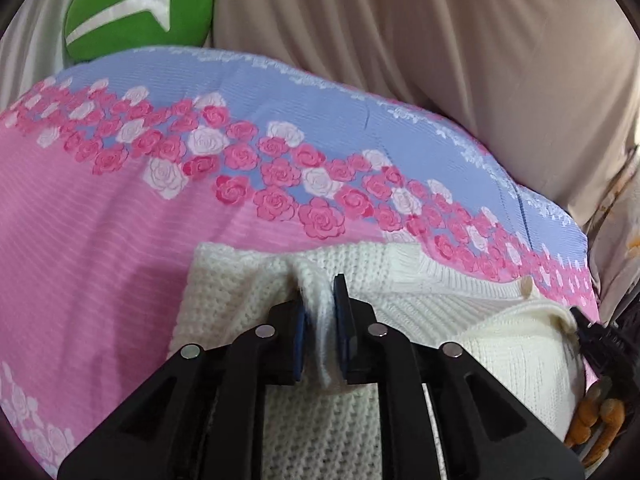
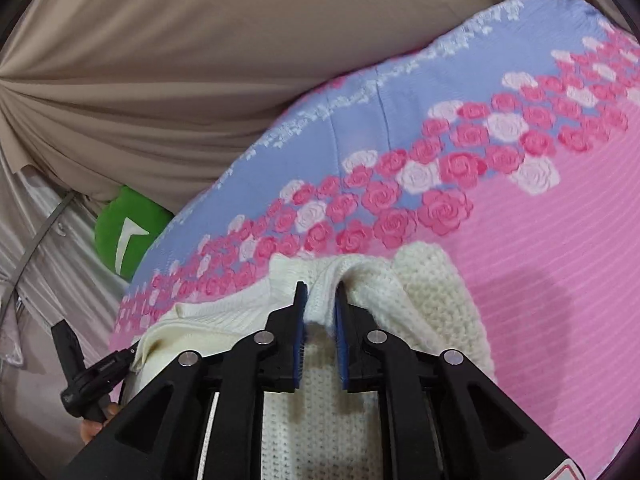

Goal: Fold small clothes
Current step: 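Lower the sweater onto the bedspread and open both grippers, then smooth the folded sweater with both grippers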

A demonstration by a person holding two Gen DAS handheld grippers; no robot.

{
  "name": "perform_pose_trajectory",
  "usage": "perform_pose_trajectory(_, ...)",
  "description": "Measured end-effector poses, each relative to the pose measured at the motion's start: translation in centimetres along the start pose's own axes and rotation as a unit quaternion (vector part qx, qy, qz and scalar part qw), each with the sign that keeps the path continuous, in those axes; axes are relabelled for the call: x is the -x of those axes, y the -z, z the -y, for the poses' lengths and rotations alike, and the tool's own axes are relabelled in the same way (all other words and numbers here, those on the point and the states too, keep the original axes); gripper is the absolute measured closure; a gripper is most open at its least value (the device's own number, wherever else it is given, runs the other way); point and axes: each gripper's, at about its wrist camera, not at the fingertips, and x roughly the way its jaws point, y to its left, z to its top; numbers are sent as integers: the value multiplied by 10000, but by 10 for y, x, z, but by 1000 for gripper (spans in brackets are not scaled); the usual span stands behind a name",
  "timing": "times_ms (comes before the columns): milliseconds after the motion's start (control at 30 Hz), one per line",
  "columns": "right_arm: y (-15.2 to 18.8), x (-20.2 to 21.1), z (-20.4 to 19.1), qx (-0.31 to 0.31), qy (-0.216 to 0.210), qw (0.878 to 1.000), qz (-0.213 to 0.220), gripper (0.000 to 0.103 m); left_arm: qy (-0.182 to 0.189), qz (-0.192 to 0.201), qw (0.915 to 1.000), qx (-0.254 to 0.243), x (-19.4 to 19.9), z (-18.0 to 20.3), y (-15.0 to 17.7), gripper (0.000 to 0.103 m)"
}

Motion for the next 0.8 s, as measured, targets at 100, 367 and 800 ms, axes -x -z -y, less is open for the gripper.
perform_pose_trajectory(100,1,30,6,-270,73,9967,762,53,124,238,9996,-90,13,5,3,64)
perform_pose_trajectory(367,61,79,-76,954,-506,9929,493,53,27,1211,9920,-355,120,21,28,54)
perform_pose_trajectory(800,150,75,-63,1552,242,9806,-1173,63,-372,-348,9961,-722,104,3,117,86)
